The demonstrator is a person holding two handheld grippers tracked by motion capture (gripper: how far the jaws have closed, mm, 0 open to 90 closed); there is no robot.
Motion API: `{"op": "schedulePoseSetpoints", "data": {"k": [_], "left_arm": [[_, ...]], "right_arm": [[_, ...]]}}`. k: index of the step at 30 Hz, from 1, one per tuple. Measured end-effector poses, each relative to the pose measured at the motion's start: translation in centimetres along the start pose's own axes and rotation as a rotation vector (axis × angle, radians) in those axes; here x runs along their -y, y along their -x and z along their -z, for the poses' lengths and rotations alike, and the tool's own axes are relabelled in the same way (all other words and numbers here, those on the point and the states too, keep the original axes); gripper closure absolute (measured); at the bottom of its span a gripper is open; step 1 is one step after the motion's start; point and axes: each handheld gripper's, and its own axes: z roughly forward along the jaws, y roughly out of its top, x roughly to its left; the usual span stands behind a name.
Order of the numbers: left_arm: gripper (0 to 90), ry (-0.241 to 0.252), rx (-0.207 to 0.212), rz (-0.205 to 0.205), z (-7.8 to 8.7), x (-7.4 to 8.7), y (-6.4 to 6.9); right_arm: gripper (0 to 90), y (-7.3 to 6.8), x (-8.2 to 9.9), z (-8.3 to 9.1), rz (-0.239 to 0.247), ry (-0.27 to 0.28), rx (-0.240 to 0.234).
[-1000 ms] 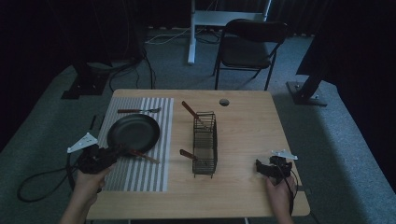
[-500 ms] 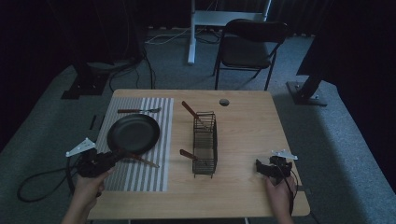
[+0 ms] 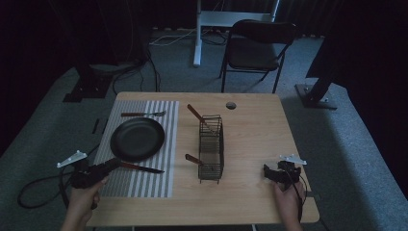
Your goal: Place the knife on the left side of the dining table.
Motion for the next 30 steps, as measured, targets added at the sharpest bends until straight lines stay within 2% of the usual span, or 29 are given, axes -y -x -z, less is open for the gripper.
{"op": "schedulePoseSetpoints", "data": {"k": [5, 9, 10, 12, 13, 15, 22, 23, 26, 30], "left_arm": [[68.9, -0.012, -0.014, 0.036, -0.3, 0.7, -1.5], [64.1, -0.015, -0.050, 0.054, -0.7, 1.3, -2.3], [63.3, -0.011, -0.066, 0.068, -0.9, 1.5, -2.6], [61.6, -0.013, -0.071, 0.108, -1.1, 1.6, -3.0], [61.1, -0.007, -0.102, 0.118, -1.3, 1.7, -3.3], [58.3, 0.004, -0.115, 0.108, -1.5, 1.8, -3.5], [51.7, -0.017, -0.148, 0.114, -2.0, 2.3, -3.9], [51.7, -0.033, -0.162, 0.117, -2.2, 2.4, -4.0], [45.1, -0.060, -0.193, 0.092, -2.6, 2.9, -3.9], [42.5, -0.075, -0.214, 0.102, -2.8, 3.1, -4.0]], "right_arm": [[11.4, 0.0, 0.0, 0.0, 0.000, 0.000, 0.000], [11.4, 0.0, 0.0, 0.0, 0.000, 0.000, 0.000], [11.4, 0.0, 0.0, 0.0, 0.000, 0.000, 0.000], [11.4, 0.0, 0.0, 0.0, 0.000, 0.000, 0.000], [11.4, 0.0, 0.0, 0.0, 0.000, 0.000, 0.000], [11.4, 0.0, 0.0, 0.0, -0.001, 0.000, 0.000], [11.4, 0.0, 0.0, 0.0, 0.000, 0.000, 0.000], [11.4, 0.0, 0.0, 0.0, 0.000, 0.000, 0.000], [11.4, 0.0, 0.0, 0.0, 0.000, 0.000, 0.000], [11.4, 0.0, 0.0, 0.0, 0.000, 0.000, 0.000]]}}
